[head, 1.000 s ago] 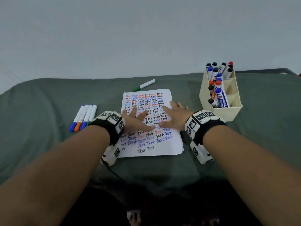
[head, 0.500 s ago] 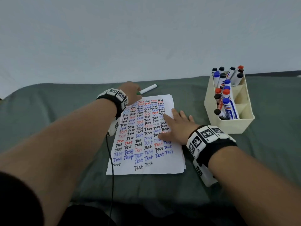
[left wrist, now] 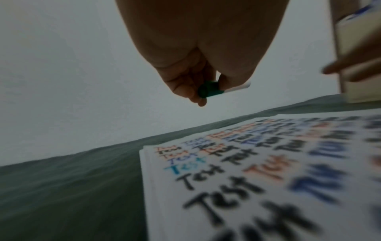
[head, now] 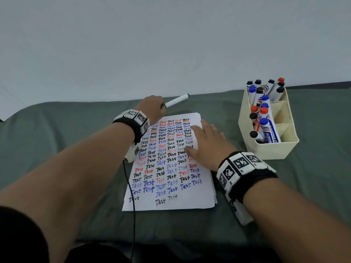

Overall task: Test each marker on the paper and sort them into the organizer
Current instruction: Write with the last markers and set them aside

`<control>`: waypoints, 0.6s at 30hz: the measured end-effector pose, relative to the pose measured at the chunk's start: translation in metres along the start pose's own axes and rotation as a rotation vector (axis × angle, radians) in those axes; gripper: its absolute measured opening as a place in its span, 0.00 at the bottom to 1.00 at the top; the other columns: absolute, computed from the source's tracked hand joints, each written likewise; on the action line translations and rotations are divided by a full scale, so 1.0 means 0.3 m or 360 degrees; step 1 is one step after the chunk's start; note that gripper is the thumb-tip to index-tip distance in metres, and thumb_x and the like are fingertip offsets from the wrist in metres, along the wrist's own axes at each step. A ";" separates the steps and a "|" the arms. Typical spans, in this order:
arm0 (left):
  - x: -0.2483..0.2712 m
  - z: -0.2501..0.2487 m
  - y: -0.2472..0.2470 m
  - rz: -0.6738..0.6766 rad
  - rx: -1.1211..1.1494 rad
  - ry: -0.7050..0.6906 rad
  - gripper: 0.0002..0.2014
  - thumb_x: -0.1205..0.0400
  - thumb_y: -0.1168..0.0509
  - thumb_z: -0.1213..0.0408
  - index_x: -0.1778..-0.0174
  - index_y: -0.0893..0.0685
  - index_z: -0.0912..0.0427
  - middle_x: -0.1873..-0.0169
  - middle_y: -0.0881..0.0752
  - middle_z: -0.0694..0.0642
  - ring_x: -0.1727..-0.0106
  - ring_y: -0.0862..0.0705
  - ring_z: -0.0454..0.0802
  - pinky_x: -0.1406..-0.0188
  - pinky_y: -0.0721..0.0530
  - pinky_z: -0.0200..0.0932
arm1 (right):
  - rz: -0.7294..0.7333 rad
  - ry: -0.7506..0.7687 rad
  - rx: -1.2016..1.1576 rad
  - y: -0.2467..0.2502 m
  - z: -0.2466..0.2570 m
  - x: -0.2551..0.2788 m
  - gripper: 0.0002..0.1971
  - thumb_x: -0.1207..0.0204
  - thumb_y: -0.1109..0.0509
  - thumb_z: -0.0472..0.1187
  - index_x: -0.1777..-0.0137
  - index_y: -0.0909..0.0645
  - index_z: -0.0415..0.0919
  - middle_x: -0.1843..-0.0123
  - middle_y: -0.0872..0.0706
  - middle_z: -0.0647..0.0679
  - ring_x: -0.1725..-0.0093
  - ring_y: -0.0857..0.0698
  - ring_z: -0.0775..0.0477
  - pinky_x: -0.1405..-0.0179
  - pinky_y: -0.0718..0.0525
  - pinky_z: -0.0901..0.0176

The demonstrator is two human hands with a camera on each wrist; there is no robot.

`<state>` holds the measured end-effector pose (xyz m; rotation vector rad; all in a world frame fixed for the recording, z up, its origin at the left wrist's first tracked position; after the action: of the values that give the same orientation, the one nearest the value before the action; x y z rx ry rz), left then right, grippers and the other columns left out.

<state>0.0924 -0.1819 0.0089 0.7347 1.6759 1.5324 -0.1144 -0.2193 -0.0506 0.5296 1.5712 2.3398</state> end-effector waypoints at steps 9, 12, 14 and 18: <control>0.309 -0.188 0.010 -0.0004 0.0446 -0.0436 0.08 0.13 0.48 0.61 0.53 0.24 0.51 0.66 0.22 0.46 0.71 0.27 0.43 0.74 0.35 0.35 | -0.0285 0.0045 0.0191 0.103 -0.015 0.004 0.27 0.14 0.39 0.55 0.16 0.38 0.58 0.10 0.48 0.47 0.11 0.60 0.30 0.17 0.54 0.21; 0.364 -0.204 0.000 0.0082 0.0499 -0.0379 0.07 0.13 0.49 0.62 0.52 0.26 0.52 0.65 0.21 0.49 0.69 0.24 0.49 0.71 0.32 0.44 | -0.0082 0.0070 -0.0010 0.080 -0.031 -0.001 0.10 0.11 0.41 0.54 0.41 0.19 0.55 0.38 0.17 0.50 0.12 0.45 0.34 0.15 0.49 0.27; 0.384 -0.224 0.003 0.0099 0.0473 -0.0375 0.08 0.11 0.48 0.58 0.50 0.25 0.53 0.65 0.20 0.49 0.68 0.23 0.49 0.70 0.31 0.46 | -0.0126 0.0100 -0.0083 0.094 -0.027 0.012 0.09 0.12 0.38 0.52 0.49 0.19 0.51 0.55 0.18 0.53 0.24 0.26 0.36 0.25 0.28 0.38; 0.401 -0.262 -0.008 0.0179 0.0320 -0.0418 0.13 0.08 0.47 0.50 0.53 0.25 0.52 0.63 0.19 0.51 0.65 0.21 0.51 0.67 0.24 0.49 | -0.0252 0.0160 0.0075 0.115 0.012 0.025 0.10 0.12 0.37 0.49 0.49 0.18 0.47 0.58 0.17 0.51 0.48 0.20 0.45 0.50 0.18 0.49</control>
<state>-0.0400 -0.1292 -0.0090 1.1026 1.6255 1.2874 -0.1202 -0.2260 -0.0163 0.2895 1.6513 2.2467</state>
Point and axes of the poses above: each hand's wrist, its own x-axis away from the middle knuckle, its own y-axis out of the back of the hand, z = x × y, the point moved 10 cm from there along -x, towards the middle knuckle
